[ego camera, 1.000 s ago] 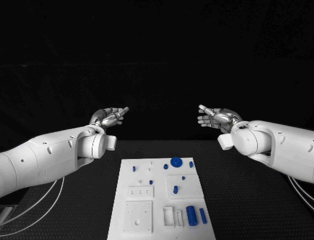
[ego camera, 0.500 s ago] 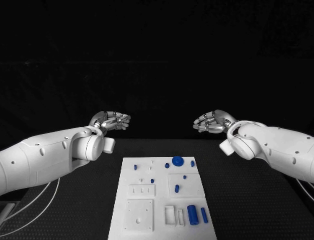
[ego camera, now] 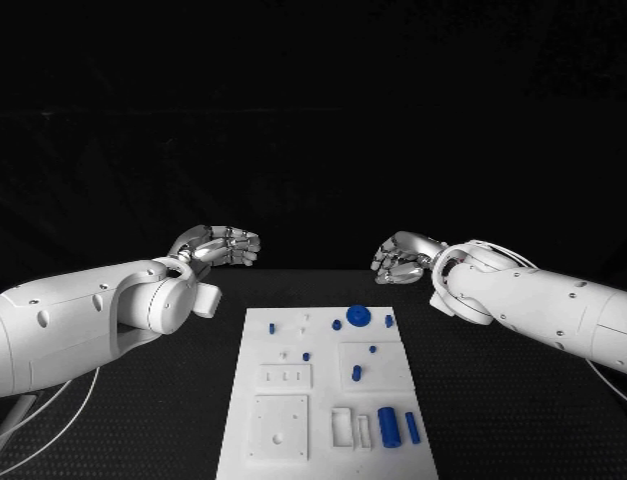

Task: Assemble the parts on the task board

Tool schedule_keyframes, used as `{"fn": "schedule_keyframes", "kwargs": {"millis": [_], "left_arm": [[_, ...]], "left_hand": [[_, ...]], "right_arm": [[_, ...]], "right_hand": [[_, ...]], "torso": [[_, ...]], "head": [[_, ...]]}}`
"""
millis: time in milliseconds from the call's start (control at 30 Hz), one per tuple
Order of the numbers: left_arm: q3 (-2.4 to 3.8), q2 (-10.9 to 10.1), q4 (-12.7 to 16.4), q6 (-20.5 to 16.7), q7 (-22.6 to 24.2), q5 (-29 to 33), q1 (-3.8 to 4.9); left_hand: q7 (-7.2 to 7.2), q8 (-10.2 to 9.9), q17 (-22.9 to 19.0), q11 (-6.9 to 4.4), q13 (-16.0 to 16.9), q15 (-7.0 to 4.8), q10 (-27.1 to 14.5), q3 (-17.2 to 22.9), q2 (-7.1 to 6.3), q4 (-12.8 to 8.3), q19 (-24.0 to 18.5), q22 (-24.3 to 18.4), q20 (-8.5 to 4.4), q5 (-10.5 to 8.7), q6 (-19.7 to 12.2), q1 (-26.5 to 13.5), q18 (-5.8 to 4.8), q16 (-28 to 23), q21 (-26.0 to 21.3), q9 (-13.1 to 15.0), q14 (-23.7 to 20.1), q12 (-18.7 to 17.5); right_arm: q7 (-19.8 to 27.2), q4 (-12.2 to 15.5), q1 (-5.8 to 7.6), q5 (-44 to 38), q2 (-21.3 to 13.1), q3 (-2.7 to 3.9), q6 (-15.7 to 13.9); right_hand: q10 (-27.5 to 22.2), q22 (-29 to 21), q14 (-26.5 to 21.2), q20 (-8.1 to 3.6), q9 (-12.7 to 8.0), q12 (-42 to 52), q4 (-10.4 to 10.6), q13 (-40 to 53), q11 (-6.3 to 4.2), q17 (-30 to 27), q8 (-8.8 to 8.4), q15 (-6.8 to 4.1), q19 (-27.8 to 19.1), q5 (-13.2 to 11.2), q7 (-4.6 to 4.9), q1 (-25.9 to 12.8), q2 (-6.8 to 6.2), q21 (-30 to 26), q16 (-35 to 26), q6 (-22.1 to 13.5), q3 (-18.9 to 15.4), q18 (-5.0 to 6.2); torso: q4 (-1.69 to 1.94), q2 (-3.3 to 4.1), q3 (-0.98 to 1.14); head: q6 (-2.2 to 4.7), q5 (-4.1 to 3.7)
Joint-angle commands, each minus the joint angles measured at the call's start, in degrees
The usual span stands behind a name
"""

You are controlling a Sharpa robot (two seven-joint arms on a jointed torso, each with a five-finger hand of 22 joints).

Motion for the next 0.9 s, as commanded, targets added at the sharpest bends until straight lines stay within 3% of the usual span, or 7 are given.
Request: {"fn": "schedule_keyframes", "kwargs": {"millis": [33, 233, 367, 467, 600, 767, 900], "left_arm": [[0.16, -0.3, 0.94, 1.9, 0.84, -1.73, 0.36], [0.13, 0.14, 1.04, 2.25, 0.75, -1.85, 0.36], [0.11, 0.25, 1.21, 2.22, 0.72, -1.98, 0.36], [0.11, 0.2, 1.49, 2.23, 0.71, -1.98, 0.36], [0.13, -0.05, 2.18, 2.26, 0.62, -1.98, 0.36], [0.18, -0.4, 3.14, 2.39, 0.43, -1.98, 0.37], [0.2, -0.4, 3.49, 2.36, 0.42, -1.98, 0.4]], "left_hand": [[0.47, -0.42, 0.11, 0.3, -0.15, 0.0, -0.05, 0.46, -0.74, -0.22, 0.34, 1.18, 0.11, -0.86, -0.24, -0.94, -0.2, -0.28, 0.42, -0.12, 0.26, -0.52], [0.82, -0.89, 0.13, 0.7, -0.35, 0.16, -0.78, 1.42, -2.79, -0.21, 0.16, 1.18, 0.24, -4.0, -0.84, -1.72, -0.12, -0.61, 0.6, -0.11, -0.1, -1.28], [1.01, -1.02, 0.11, 0.83, -0.39, 0.29, -0.92, 1.56, -3.65, -0.12, 0.01, 1.2, 0.36, -4.35, -1.09, -2.03, -0.1, -0.79, 0.64, -0.09, -0.37, -1.47], [1.0, -1.03, 0.1, 0.82, -0.39, 0.33, -0.95, 1.62, -3.74, -0.15, -0.02, 1.2, 0.38, -4.36, -1.12, -2.01, -0.08, -0.85, 0.65, -0.07, -0.46, -1.5], [0.98, -1.01, 0.1, 0.81, -0.39, 0.35, -0.95, 1.69, -3.67, -0.11, -0.03, 1.21, 0.41, -4.34, -1.1, -2.04, -0.07, -0.89, 0.67, -0.05, -0.5, -1.52], [0.95, -0.98, 0.12, 0.81, -0.39, 0.39, -0.95, 1.8, -3.48, 0.1, -0.03, 1.22, 0.46, -4.31, -1.08, -2.25, -0.05, -0.91, 0.73, 0.0, -0.52, -1.56], [0.95, -0.98, 0.13, 0.81, -0.38, 0.39, -0.95, 1.83, -3.43, 0.16, -0.04, 1.22, 0.47, -4.29, -1.08, -2.32, -0.03, -0.91, 0.75, 0.02, -0.52, -1.57]], "right_arm": [[-3.8, 0.49, -0.01, -11.9, 0.44, 0.05, 3.08], [-6.61, 0.66, 0.05, -12.84, 1.17, 0.22, 6.55], [-7.19, 0.36, 0.14, -12.74, 1.85, 0.31, 7.15], [-6.48, -0.3, 0.15, -12.78, 2.36, 0.32, 7.73], [-4.35, -1.15, 0.15, -16.29, 3.04, 0.32, 7.73], [-2.22, -1.06, 0.12, -20.93, 3.84, 0.31, 7.94], [-1.59, -1.02, 0.1, -23.24, 4.36, 0.32, 6.72]], "right_hand": [[-2.85, 0.6, 0.15, -0.05, -0.43, -0.19, -0.68, -0.16, 0.92, 0.97, -1.24, 0.21, 0.08, 2.77, 1.06, -0.94, -1.7, 0.17, -0.22, -2.53, -1.32, 0.3], [-17.74, 2.08, -9.68, 1.3, -1.04, -0.27, 0.06, -0.17, 5.59, 1.52, -4.02, 4.86, -9.18, 13.19, 2.38, -5.8, -7.13, -3.27, -5.31, -10.95, -8.38, -2.17], [-17.75, 2.37, -15.64, 1.87, -0.59, 0.32, 0.92, 0.27, 5.67, 1.71, -3.62, 7.12, -15.37, 21.35, 3.04, -9.19, -7.28, -5.69, -8.22, -12.09, -11.7, -3.99], [-12.62, 2.53, -14.48, 1.6, 0.92, 3.81, 2.0, 1.89, 3.52, 3.4, -1.37, 6.22, -14.38, 26.12, 2.8, -8.01, -6.39, -4.6, -7.07, -9.44, -10.85, -3.77], [-9.88, 2.51, -11.66, 1.11, 3.13, 7.48, 1.98, 3.33, 1.89, 6.08, 1.23, 4.52, -11.37, 24.67, 0.94, -5.79, -5.02, -2.49, -4.94, -6.32, -9.86, -2.95], [-3.31, 2.16, -5.28, 0.19, 4.53, 10.5, 0.03, 5.22, -1.44, 9.83, 3.96, 1.08, -4.24, 4.96, -2.74, -3.82, -1.34, 1.19, -2.64, 1.39, -6.72, -0.71], [-1.04, 2.19, -0.91, -0.31, 3.74, 9.54, -0.35, 4.81, -1.99, 10.25, 3.73, -0.36, -0.27, 2.4, -2.84, -4.18, -0.3, 2.91, -2.35, 3.65, -5.01, 0.37]], "torso": [[0.91, 1.7, -0.06], [1.95, 2.93, -0.36], [2.51, 3.54, -0.57], [2.84, 3.89, -0.71], [3.25, 4.39, -0.86], [3.68, 5.03, -1.0], [3.91, 5.5, -1.08]], "head": [[0.09, -0.44], [0.08, -1.08], [0.07, -1.53], [0.07, -1.75], [0.06, -1.99], [-0.14, -2.13], [-0.03, -2.32]]}}
